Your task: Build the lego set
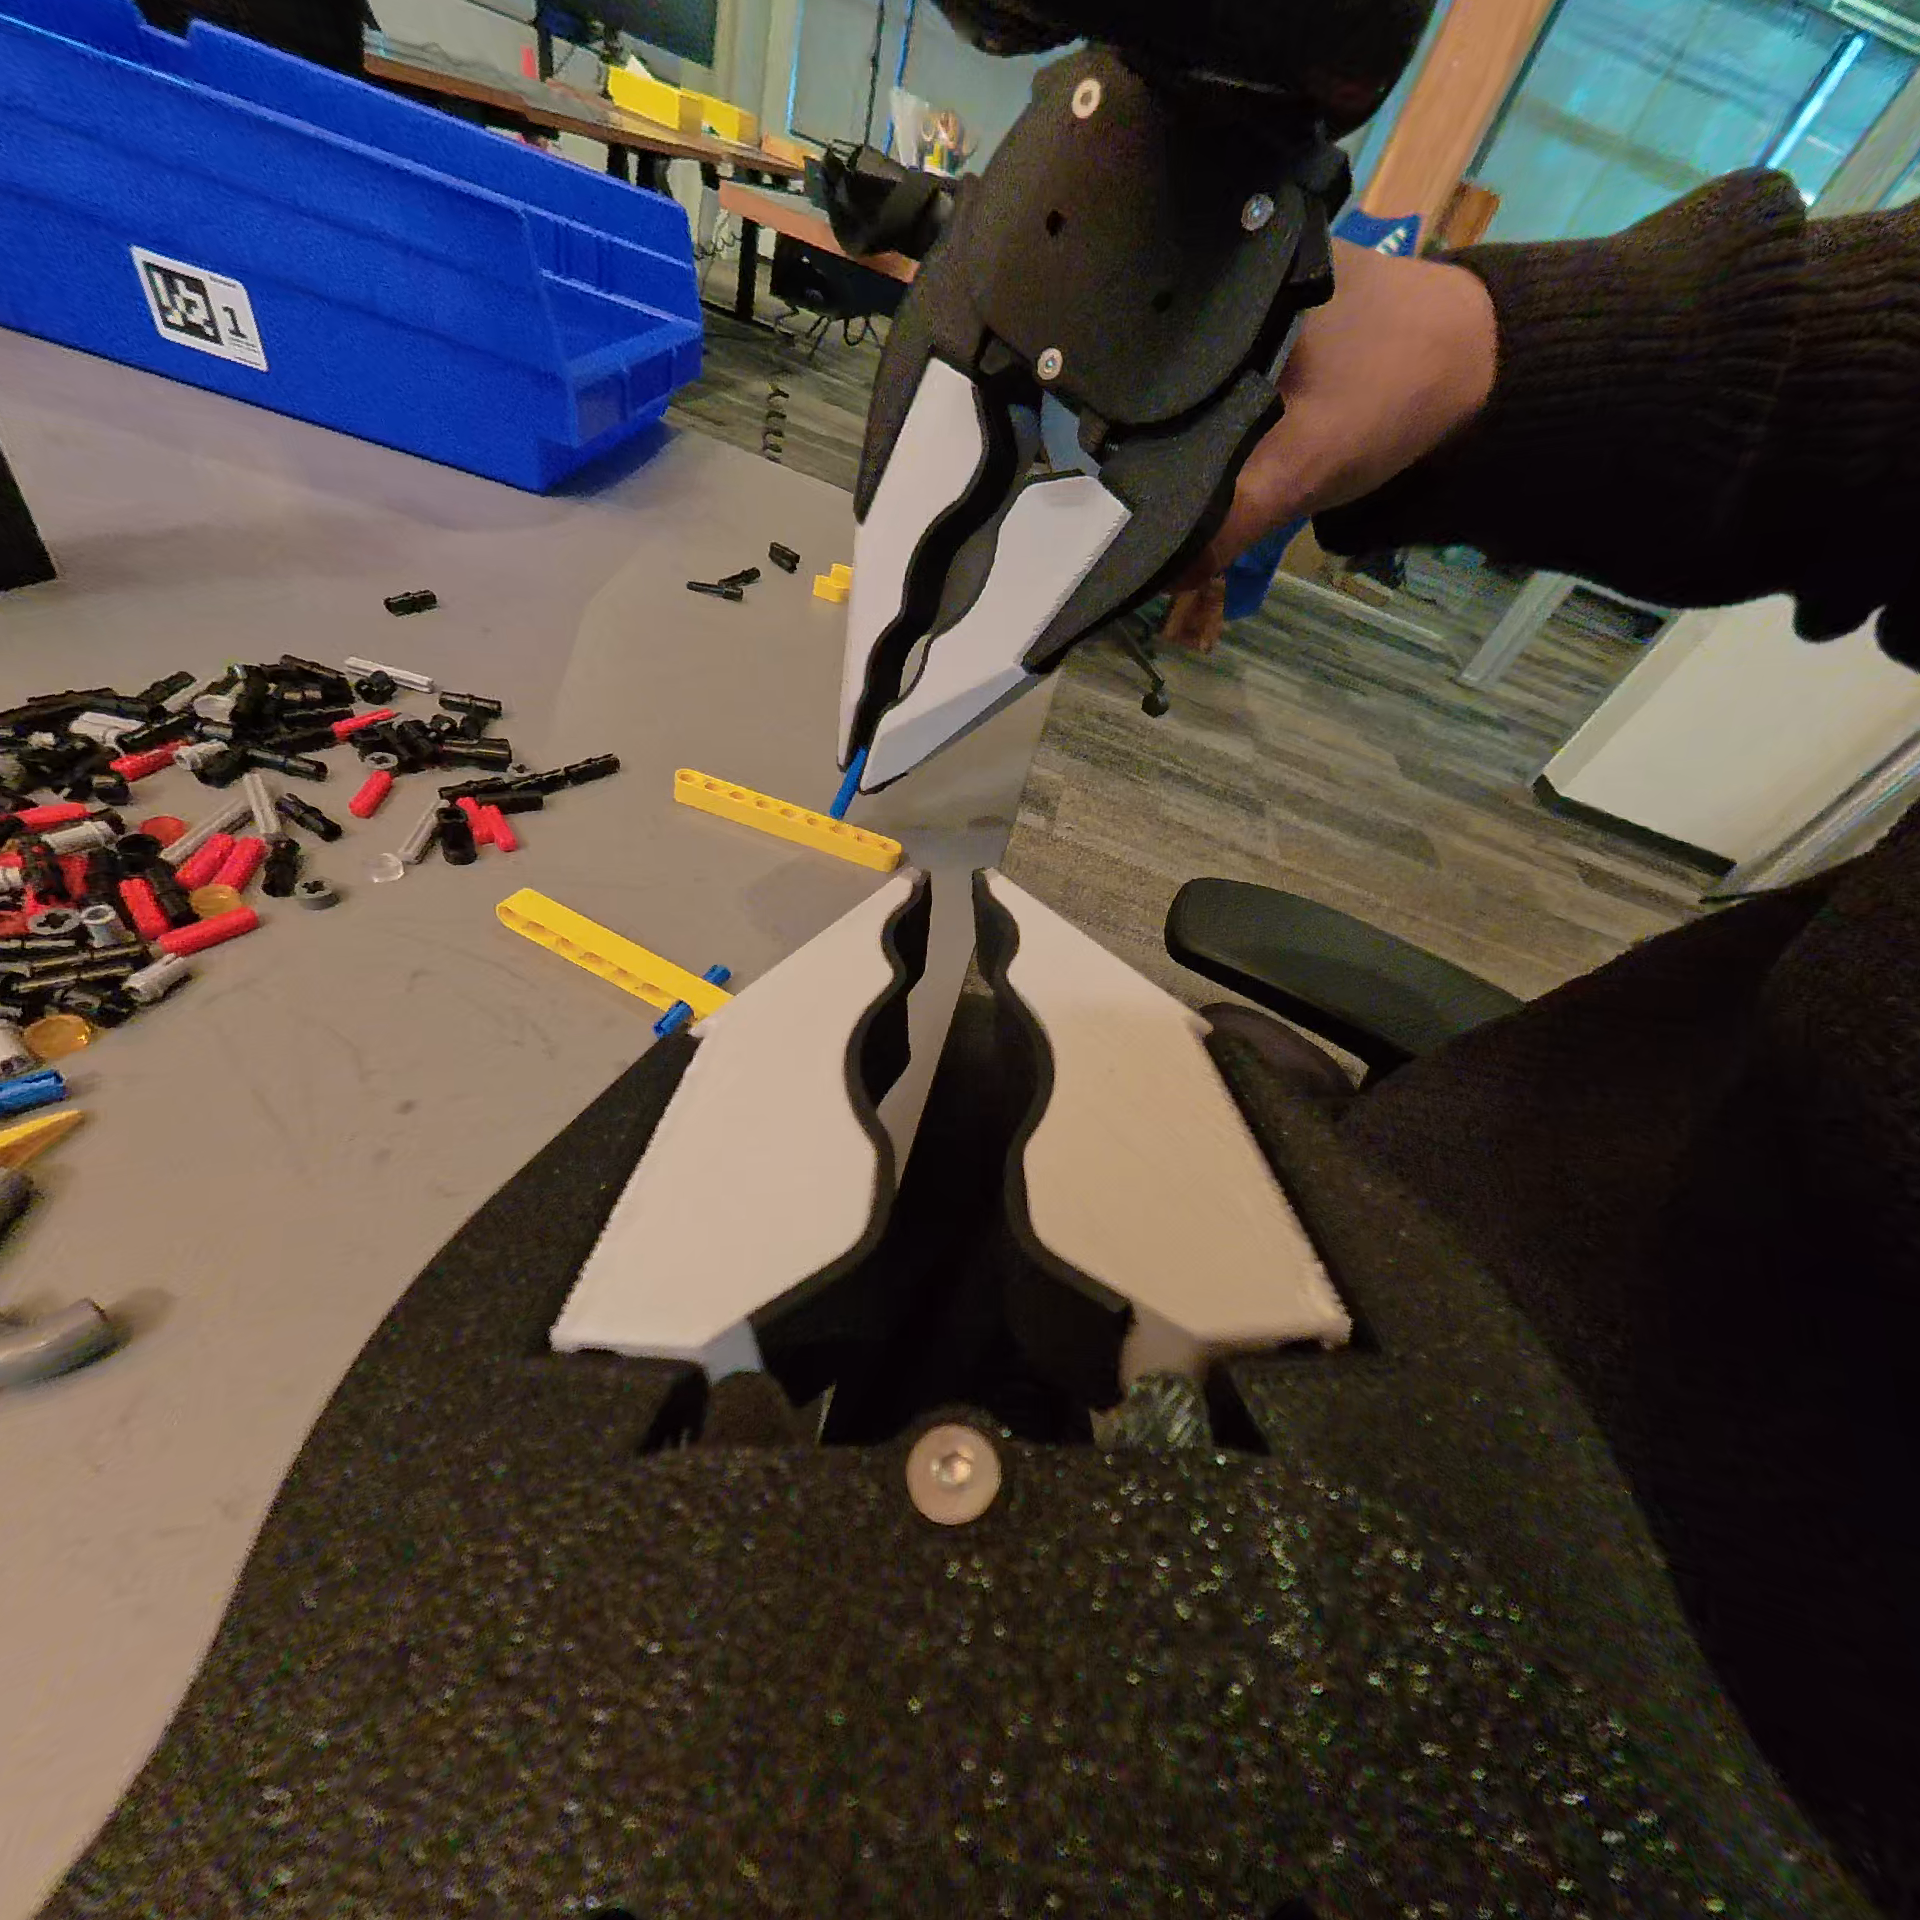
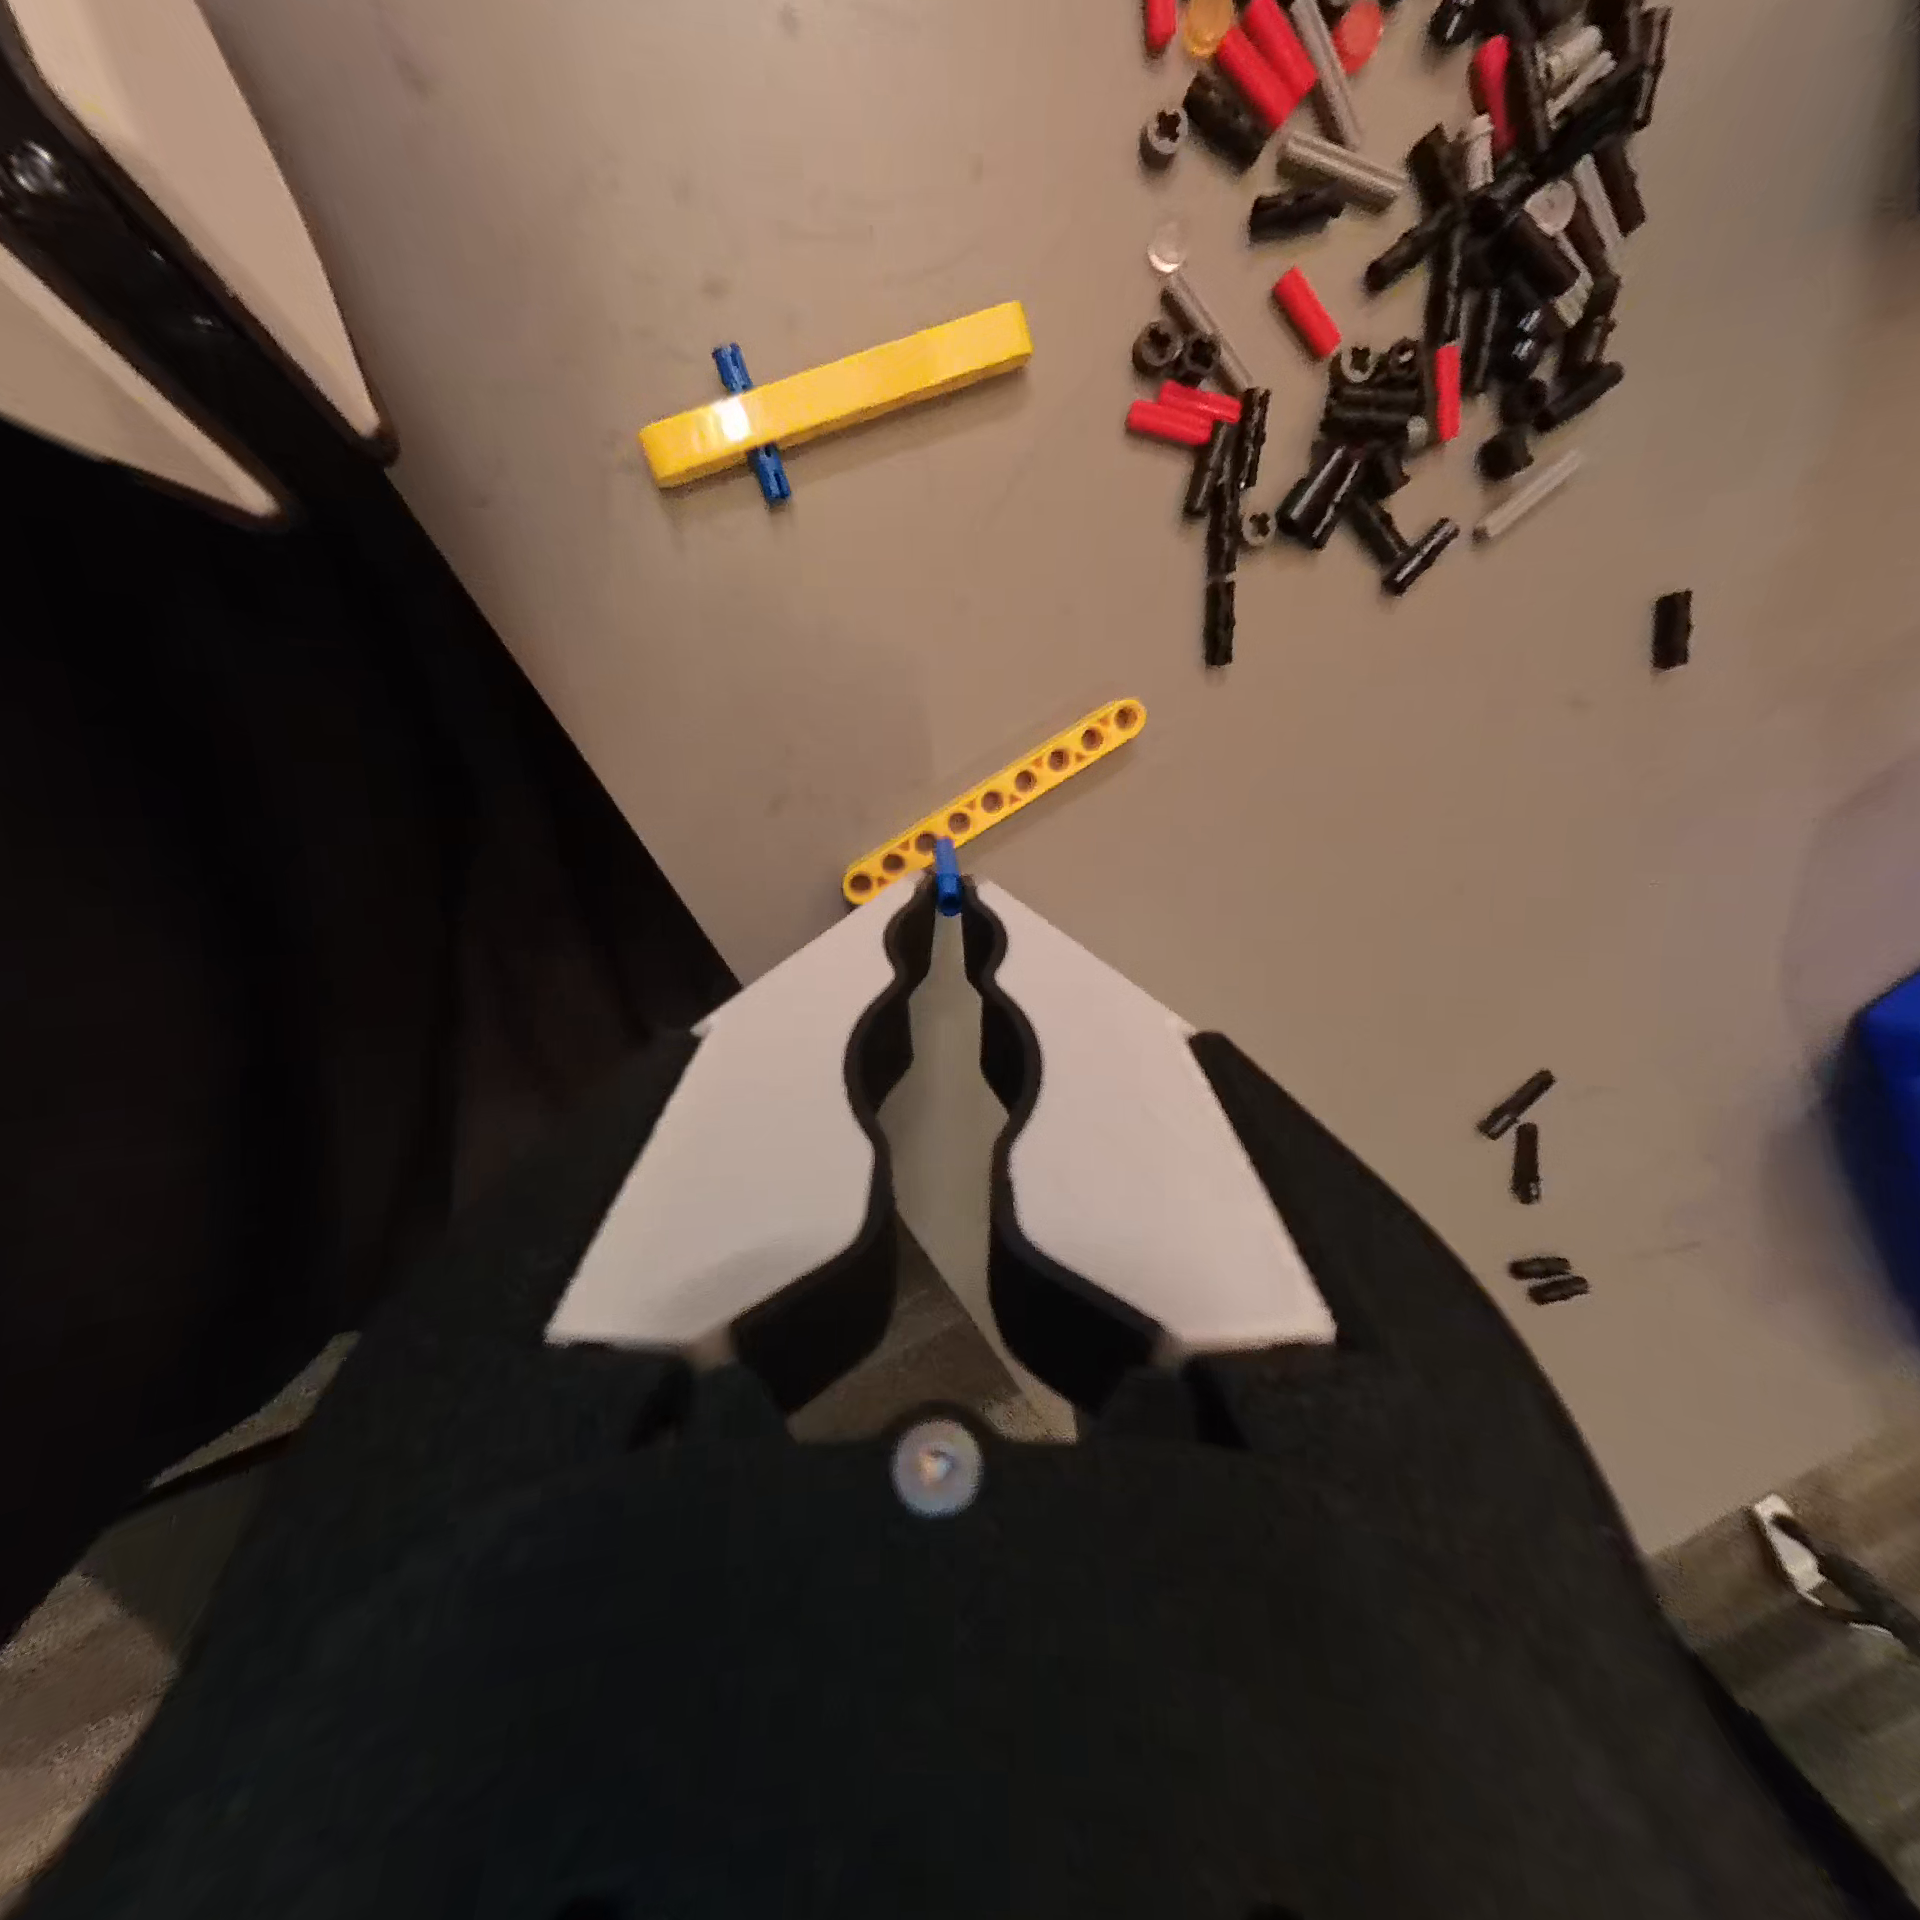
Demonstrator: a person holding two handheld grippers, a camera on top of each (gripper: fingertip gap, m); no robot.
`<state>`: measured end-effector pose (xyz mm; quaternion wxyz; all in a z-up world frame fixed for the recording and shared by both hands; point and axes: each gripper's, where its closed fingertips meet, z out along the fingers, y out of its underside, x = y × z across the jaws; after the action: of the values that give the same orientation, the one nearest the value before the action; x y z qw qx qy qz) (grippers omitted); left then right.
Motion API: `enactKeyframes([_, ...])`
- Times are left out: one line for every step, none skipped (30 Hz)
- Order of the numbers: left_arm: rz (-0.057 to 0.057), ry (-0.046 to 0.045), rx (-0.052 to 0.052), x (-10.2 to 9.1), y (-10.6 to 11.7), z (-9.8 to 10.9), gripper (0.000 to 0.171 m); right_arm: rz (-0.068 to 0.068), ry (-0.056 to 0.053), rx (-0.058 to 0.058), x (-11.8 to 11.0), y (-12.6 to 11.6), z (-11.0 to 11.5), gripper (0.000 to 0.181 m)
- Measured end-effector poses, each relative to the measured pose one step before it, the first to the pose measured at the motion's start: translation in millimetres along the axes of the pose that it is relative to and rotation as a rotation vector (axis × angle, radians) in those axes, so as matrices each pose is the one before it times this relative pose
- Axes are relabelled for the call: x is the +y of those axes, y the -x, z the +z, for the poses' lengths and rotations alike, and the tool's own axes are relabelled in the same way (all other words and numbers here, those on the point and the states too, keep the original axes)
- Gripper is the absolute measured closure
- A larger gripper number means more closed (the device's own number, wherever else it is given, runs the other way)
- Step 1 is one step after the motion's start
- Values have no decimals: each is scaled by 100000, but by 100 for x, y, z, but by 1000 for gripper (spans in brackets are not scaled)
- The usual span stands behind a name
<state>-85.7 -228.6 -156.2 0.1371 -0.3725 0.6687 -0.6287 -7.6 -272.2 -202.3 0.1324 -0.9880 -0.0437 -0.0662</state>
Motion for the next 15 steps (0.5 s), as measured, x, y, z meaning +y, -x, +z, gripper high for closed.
enactKeyframes([-571,-267,158,-48,35,-27,164,-911,2027,-504,74,0,79,177])
enactKeyframes([-649,-325,230,-54,19,-37,164,-820,1634,-466,46,7,63,177])
enactKeyframes([-606,-413,259,-69,32,-46,164,-604,860,-244,-46,-19,19,177])
enactKeyframes([-558,-442,240,-57,20,-49,164,-251,1032,-516,-22,22,-2,177])
enactKeyframes([-556,-389,299,-63,15,-48,164,-309,936,-412,-20,13,-12,177])
enactKeyframes([-503,-363,314,-47,6,-47,163,-551,620,-10,-58,-4,-30,177])
enactKeyframes([-452,-315,271,-52,13,-38,163,-549,413,87,-104,-13,-45,177])
enactKeyframes([-406,-253,278,-30,5,-40,163,-273,680,-384,-61,43,-52,177])
enactKeyframes([-374,-211,252,-27,11,-30,163,-151,766,-773,-50,100,-17,177])
enactKeyframes([-329,-188,211,-29,3,-32,163,-145,689,-733,-48,109,14,177])
enactKeyframes([-279,-180,197,-27,2,-25,163,-98,1136,-521,42,63,70,177])
enactKeyframes([-290,-228,221,-34,-2,-22,163,-255,1190,-258,77,29,70,177])
enactKeyframes([-317,-264,189,-37,0,-33,163,-315,721,-179,-1,5,23,177])
enactKeyframes([-342,-227,137,-49,22,-32,163,-210,775,-269,-14,10,3,177])
enactKeyframes([-386,-230,172,-40,11,-23,163,-303,746,-159,-2,10,-1,177])
